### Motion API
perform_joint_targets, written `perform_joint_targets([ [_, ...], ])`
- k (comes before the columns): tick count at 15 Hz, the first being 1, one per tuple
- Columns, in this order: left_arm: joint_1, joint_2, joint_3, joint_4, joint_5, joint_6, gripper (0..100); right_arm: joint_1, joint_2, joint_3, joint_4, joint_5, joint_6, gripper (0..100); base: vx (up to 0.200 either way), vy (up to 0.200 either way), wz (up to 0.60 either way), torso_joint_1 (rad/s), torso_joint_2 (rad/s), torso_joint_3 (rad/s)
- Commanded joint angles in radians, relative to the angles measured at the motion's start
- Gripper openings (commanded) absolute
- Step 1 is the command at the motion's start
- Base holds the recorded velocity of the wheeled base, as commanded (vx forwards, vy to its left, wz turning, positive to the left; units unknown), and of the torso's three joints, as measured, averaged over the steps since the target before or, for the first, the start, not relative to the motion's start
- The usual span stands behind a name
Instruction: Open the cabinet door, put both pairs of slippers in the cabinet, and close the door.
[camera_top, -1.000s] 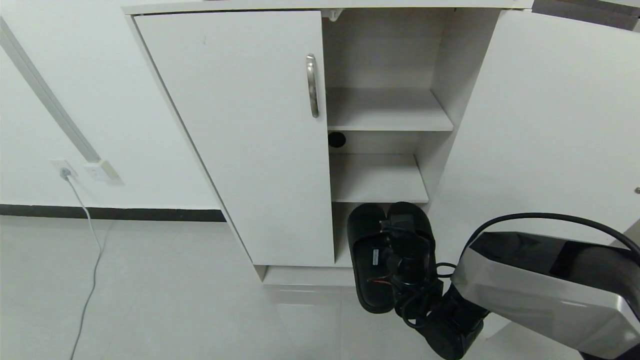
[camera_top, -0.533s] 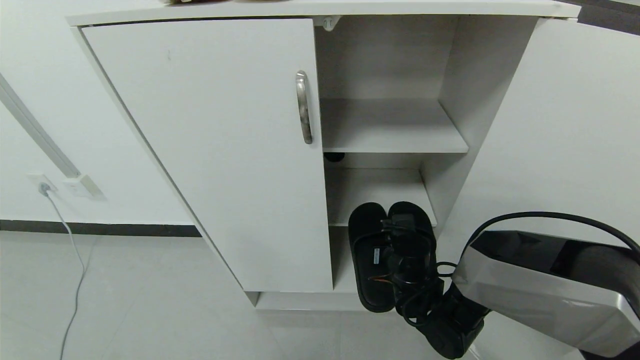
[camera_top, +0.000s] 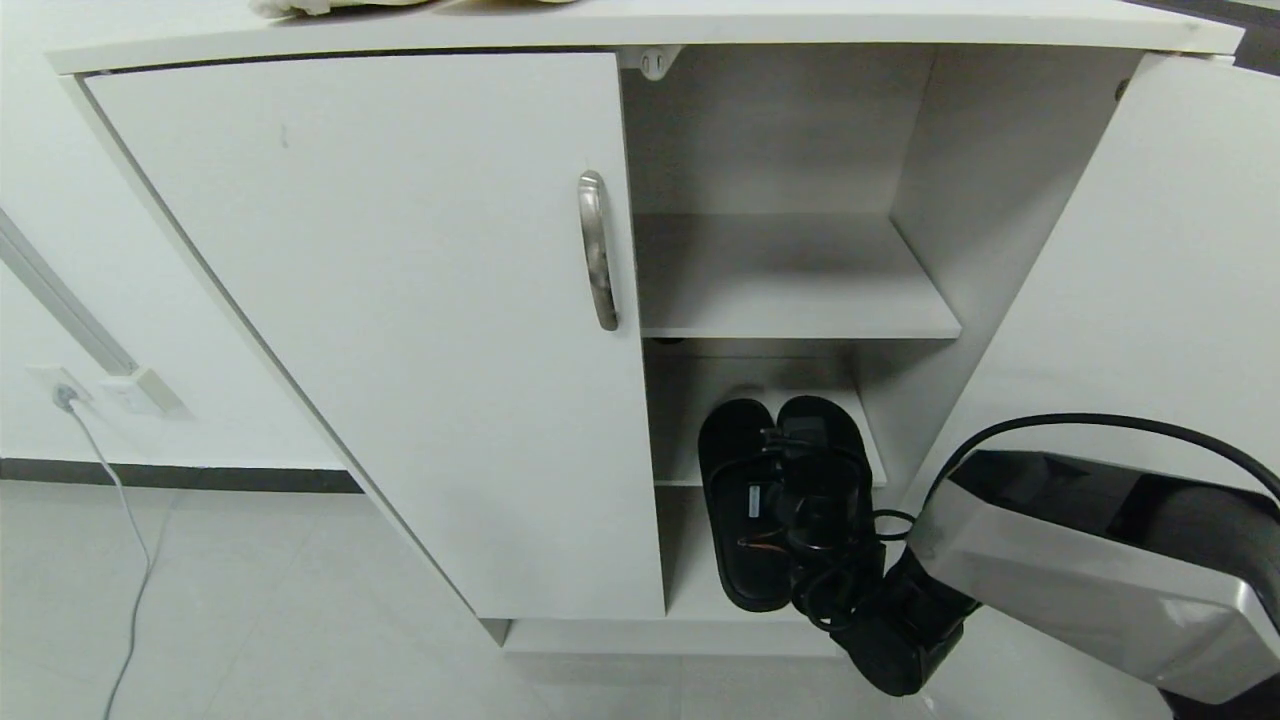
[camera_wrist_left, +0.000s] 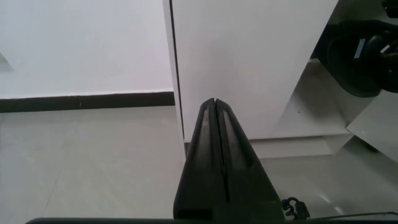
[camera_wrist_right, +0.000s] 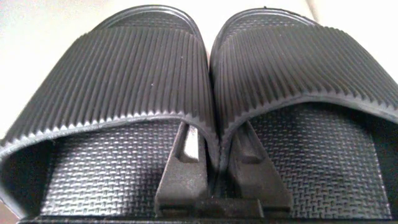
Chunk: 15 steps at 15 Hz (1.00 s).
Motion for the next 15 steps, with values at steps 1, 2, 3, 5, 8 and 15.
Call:
perform_joint_targets([
  [1, 0.000, 0.001, 0.000, 0.000, 0.000, 0.000, 0, -0.019, 0.005, -0.068, 0.057, 0.029, 0.000, 0, 0.000, 0.000, 0.00, 0.000, 0.00, 0.000],
  [2, 0.000, 0.001, 0.000, 0.001, 0.000, 0.000, 0, -0.035, 0.020, -0.120, 0.106, 0.034, 0.000, 0, 0.000, 0.000, 0.00, 0.000, 0.00, 0.000],
  [3, 0.000, 0.001, 0.000, 0.001, 0.000, 0.000, 0, -0.046, 0.040, -0.178, 0.142, 0.034, 0.000, 0, 0.000, 0.000, 0.00, 0.000, 0.00, 0.000],
  [5, 0.000, 0.001, 0.000, 0.000, 0.000, 0.000, 0, -0.073, 0.089, -0.321, 0.238, 0.044, 0.002, 0, 0.000, 0.000, 0.00, 0.000, 0.00, 0.000],
  [8, 0.000, 0.001, 0.000, 0.001, 0.000, 0.000, 0, -0.088, 0.135, -0.483, 0.379, 0.046, 0.008, 0, 0.000, 0.000, 0.00, 0.000, 0.00, 0.000],
  [15, 0.000, 0.001, 0.000, 0.001, 0.000, 0.002, 0, -0.113, 0.201, -0.795, 0.589, 0.046, 0.010, 0, 0.000, 0.000, 0.00, 0.000, 0.00, 0.000],
])
